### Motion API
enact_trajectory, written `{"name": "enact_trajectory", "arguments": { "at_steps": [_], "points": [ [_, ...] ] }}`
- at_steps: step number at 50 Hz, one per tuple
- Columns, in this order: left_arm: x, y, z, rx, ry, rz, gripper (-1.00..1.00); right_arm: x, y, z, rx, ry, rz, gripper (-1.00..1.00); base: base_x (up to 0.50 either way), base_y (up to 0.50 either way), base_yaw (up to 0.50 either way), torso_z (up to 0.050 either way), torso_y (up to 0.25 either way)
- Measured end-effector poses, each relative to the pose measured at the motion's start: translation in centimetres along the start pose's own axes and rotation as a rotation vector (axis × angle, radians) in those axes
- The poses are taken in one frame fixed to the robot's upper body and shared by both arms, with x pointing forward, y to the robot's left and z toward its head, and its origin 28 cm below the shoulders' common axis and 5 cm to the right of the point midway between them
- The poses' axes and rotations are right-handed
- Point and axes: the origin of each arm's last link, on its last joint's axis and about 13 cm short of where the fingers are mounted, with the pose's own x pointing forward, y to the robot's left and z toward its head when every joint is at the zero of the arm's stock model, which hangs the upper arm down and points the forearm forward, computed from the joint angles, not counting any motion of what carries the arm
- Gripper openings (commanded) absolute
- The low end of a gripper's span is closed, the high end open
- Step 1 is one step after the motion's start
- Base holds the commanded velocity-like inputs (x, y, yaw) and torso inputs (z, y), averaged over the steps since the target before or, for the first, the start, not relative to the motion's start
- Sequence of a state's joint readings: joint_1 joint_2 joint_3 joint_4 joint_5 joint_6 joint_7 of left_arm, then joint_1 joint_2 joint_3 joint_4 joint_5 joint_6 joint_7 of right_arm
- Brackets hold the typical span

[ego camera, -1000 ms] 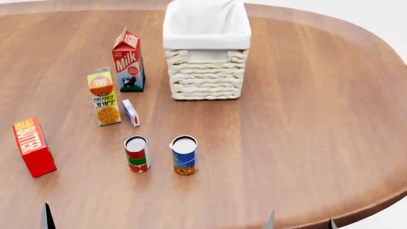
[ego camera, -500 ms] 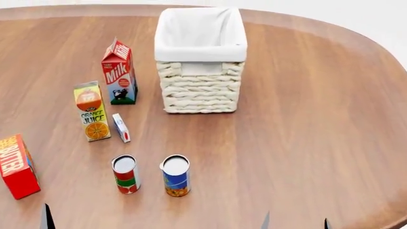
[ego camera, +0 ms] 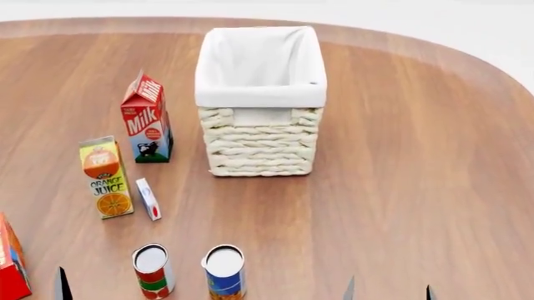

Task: Pick up the alphabet soup, and put it in the basket.

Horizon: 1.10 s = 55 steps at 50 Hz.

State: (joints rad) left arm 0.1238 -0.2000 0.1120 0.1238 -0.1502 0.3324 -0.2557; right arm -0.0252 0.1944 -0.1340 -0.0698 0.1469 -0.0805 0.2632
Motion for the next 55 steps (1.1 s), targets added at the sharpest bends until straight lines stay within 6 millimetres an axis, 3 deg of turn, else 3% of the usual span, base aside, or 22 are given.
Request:
{"name": "enact_trajectory", "arguments": {
  "at_steps": [29, 55],
  "points": [
    [0.01, 0.00, -0.04, 0.002, -0.003, 0.000, 1.00, 0.04, 0.00, -0.01, 0.002, 0.003, 0.000, 1.00, 0.27, 0.00, 0.00, 0.000, 0.000],
    [-0.01, -0.01, -0.08, 0.004, -0.003, -0.002, 1.00, 0.16, 0.03, -0.10, 0.005, 0.011, 0.002, 1.00, 0.14, -0.03, 0.00, 0.000, 0.000]
  ]
}}
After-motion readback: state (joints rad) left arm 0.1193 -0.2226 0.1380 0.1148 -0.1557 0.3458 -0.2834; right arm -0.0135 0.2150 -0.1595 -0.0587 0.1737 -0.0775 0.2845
